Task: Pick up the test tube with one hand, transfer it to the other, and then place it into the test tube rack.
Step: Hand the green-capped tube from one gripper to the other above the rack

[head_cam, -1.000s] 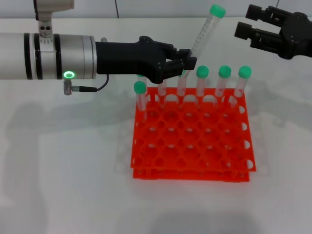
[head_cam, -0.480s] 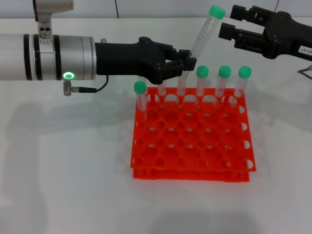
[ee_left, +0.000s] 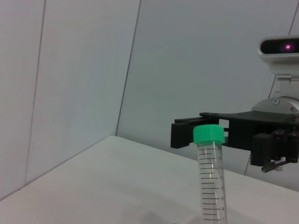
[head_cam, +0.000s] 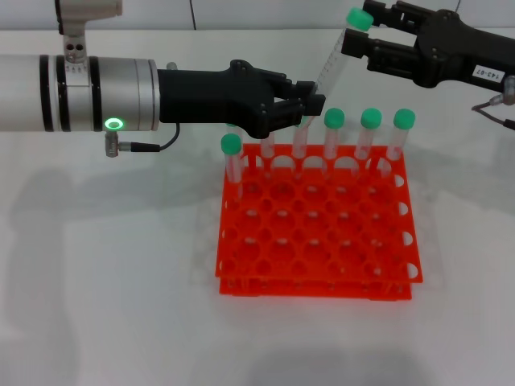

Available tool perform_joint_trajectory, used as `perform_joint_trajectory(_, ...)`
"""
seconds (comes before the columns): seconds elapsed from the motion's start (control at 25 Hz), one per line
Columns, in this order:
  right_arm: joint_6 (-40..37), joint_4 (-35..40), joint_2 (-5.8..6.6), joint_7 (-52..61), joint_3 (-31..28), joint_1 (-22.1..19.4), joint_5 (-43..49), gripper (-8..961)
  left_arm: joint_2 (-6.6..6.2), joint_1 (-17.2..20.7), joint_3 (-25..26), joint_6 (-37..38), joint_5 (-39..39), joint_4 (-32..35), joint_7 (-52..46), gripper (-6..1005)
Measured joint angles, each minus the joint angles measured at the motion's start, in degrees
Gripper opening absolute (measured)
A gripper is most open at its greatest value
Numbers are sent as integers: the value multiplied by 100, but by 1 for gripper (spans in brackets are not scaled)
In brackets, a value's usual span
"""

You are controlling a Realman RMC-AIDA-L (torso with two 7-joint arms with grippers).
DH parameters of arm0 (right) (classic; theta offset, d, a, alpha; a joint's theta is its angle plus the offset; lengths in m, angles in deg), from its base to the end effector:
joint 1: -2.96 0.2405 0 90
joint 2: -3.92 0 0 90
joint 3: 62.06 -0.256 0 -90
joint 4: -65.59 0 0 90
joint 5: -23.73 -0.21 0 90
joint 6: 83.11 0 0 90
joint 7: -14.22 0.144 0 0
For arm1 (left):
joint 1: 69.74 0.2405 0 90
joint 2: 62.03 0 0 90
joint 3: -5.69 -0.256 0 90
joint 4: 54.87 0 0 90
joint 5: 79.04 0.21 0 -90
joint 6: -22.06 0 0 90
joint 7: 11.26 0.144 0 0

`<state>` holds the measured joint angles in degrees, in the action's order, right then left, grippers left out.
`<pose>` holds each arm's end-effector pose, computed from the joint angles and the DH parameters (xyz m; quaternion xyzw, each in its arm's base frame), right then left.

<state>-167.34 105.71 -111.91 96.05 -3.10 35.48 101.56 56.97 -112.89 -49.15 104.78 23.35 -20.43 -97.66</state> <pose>0.1814 0.3718 0.0325 -0.8870 0.1525 0.4095 0.1491 -0.1623 0.3786 -0.0307 -0.9490 -0.1624 -0.2636 0.0587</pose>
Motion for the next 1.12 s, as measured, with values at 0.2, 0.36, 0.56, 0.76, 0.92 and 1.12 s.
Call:
perform_joint_trajectory(0.2,27,-4,0,-6,42,20,-12,662,0,0,0,-12,0,1,0,199)
perform_joint_trajectory(0.36,52,-5,0,-9,44,32,-14,657,0,0,0,-22,0,1,0,199)
perform_joint_trajectory(0.56,55,-11,0,-10,46,79,-14,645,0,0,0,-29,0,-27,43,199)
perform_joint_trajectory(0.76,77,-34,0,-13,45,106,-61,623,3,-7,0,-27,0,-50,60,199)
perform_joint_trajectory(0.92,93,-158,0,-50,45,159,-105,614,6,-9,0,-18,0,-52,70,199)
perform_joint_trajectory(1.12,107,-232,7,-53,48,174,-139,607,9,-21,1,2,-6,-52,76,199)
